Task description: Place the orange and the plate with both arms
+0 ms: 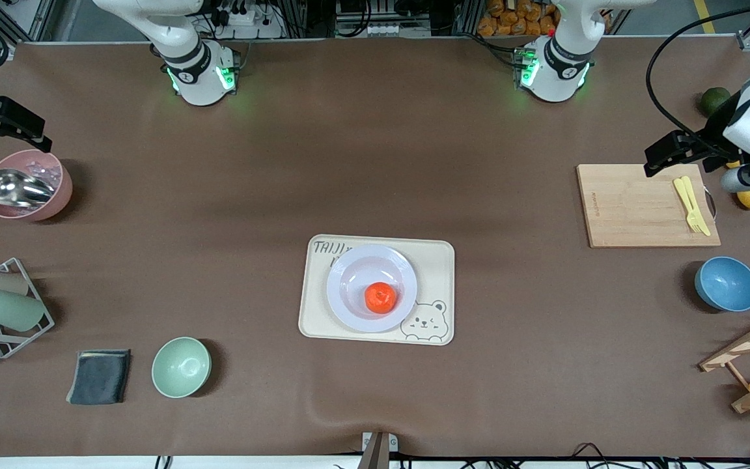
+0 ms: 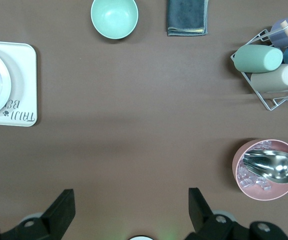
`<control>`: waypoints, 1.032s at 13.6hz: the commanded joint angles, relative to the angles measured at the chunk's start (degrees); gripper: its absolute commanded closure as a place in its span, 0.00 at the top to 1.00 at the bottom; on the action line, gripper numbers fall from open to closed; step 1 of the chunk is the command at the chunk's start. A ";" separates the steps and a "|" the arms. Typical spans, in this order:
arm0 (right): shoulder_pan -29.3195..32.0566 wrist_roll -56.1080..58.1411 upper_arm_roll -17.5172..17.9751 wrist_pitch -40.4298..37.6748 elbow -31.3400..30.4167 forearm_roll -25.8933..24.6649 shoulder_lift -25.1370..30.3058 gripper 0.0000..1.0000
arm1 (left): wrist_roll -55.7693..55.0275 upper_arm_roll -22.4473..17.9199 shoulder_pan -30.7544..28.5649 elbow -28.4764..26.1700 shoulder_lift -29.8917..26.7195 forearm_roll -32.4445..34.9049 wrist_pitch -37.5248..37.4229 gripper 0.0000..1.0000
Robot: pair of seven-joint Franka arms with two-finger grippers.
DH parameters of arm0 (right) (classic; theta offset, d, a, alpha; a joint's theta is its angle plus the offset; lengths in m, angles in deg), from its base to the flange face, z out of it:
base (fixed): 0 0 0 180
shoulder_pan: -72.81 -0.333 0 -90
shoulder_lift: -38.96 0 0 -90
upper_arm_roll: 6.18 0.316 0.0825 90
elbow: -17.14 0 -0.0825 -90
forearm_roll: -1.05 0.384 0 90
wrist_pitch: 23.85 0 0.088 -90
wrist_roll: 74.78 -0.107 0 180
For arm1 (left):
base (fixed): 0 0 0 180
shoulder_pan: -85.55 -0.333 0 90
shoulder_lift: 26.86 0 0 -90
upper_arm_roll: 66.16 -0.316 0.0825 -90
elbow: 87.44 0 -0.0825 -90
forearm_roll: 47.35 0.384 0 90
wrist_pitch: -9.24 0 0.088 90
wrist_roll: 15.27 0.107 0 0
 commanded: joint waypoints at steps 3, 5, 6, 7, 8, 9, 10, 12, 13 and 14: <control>-0.17 -0.39 -0.33 -0.44 0.56 -1.16 -0.22 1.00 | 1.06 -0.09 0.18 2.08 -0.28 1.25 -1.99 1.00; -0.17 -0.39 -0.33 -0.35 0.56 -0.98 -0.31 1.00 | 1.06 -0.09 0.01 2.17 -0.28 1.25 -2.35 1.00; -0.17 -0.39 -0.33 -0.44 0.56 -1.07 -0.31 1.00 | 1.06 -0.09 0.01 2.17 -0.28 1.25 -2.35 1.00; -0.17 -0.39 -0.33 -0.53 0.56 -1.07 -0.31 1.00 | 1.06 -0.09 0.01 2.17 -0.28 1.25 -2.35 1.00; -0.17 -0.30 -0.33 -0.61 0.48 -1.07 -0.31 1.00 | 1.06 0.00 0.01 2.17 -0.28 1.25 -2.35 1.00; 0.00 -0.30 -0.33 -0.62 0.48 -1.07 -0.31 1.00 | 1.06 0.00 0.01 2.17 -0.28 1.34 -2.35 1.00; 0.00 -0.30 -0.33 -0.62 0.48 -1.07 -0.31 1.00 | 0.97 0.00 0.01 2.17 -0.28 1.34 -2.35 1.00; 0.00 -0.30 -0.33 -0.62 0.30 -0.98 -0.31 1.00 | 0.97 0.00 0.01 2.16 -0.28 1.34 -2.44 1.00; -0.09 -0.30 -0.33 -0.62 0.30 -0.98 -0.31 1.00 | 0.97 0.09 0.01 2.17 -0.28 1.34 -2.70 1.00; -0.17 -0.38 -0.25 -0.70 0.30 -0.89 -0.31 1.00 | 0.97 0.09 0.01 2.17 -0.28 1.34 -2.96 1.00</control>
